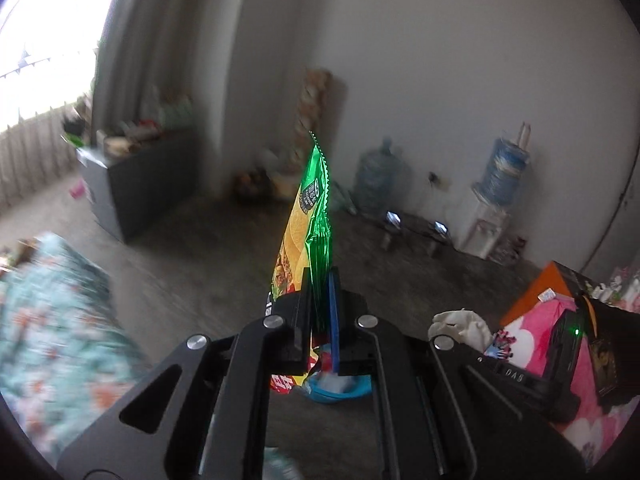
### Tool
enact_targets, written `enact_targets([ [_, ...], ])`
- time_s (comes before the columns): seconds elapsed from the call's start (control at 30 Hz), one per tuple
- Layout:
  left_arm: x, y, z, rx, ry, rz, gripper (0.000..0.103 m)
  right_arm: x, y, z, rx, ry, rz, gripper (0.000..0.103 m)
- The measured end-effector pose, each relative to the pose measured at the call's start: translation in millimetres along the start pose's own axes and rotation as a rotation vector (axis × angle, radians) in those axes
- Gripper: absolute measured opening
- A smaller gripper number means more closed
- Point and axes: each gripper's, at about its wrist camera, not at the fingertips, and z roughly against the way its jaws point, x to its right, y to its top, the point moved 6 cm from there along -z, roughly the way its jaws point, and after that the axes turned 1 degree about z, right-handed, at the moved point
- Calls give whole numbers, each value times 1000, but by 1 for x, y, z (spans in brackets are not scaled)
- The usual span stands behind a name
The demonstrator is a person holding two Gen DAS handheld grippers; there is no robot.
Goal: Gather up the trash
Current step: 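Carry chip bag and white cloth over the wastebasket and open both tools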
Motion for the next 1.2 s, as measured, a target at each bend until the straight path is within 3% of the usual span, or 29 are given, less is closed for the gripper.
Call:
enact_targets([
  [0.2, 8, -28, -136, -204, -99, 111, 6, 53, -4, -31, -43, -70, -94, 9],
  [0.37, 13, -68, -221, -344, -160, 247, 8, 76, -12, -41, -68, -106, -133, 9],
  [0.47, 3, -97, -275, -422, -123, 300, 13, 86, -16, -47, -79, -121, -152, 9],
  [0.5, -4, -107, -276, -439, -105, 309, 19, 90, -17, -50, -83, -127, -157, 9],
  [0.63, -34, -150, -310, -561, 30, 322, 35, 103, -22, -60, -108, -141, -173, 9],
  [0.8, -58, -154, -294, -555, 114, 338, 43, 111, -29, -76, -149, -144, -190, 9],
  [0.87, -63, -138, -278, -522, 136, 338, 46, 110, -28, -87, -168, -133, -195, 9],
  [0.93, -58, -115, -258, -474, 140, 329, 55, 108, -25, -101, -177, -131, -189, 9],
  [1.1, -43, -60, -181, -374, 142, 239, 67, 105, -11, -167, -241, -173, -172, 13],
  [1.13, -40, -49, -162, -349, 146, 209, 71, 108, -10, -182, -256, -193, -166, 21],
  [1.17, -38, -42, -147, -330, 147, 187, 73, 111, -11, -203, -289, -220, -151, 37],
  [1.2, -39, -35, -126, -304, 154, 162, 77, 116, -13, -215, -313, -257, -143, 44],
])
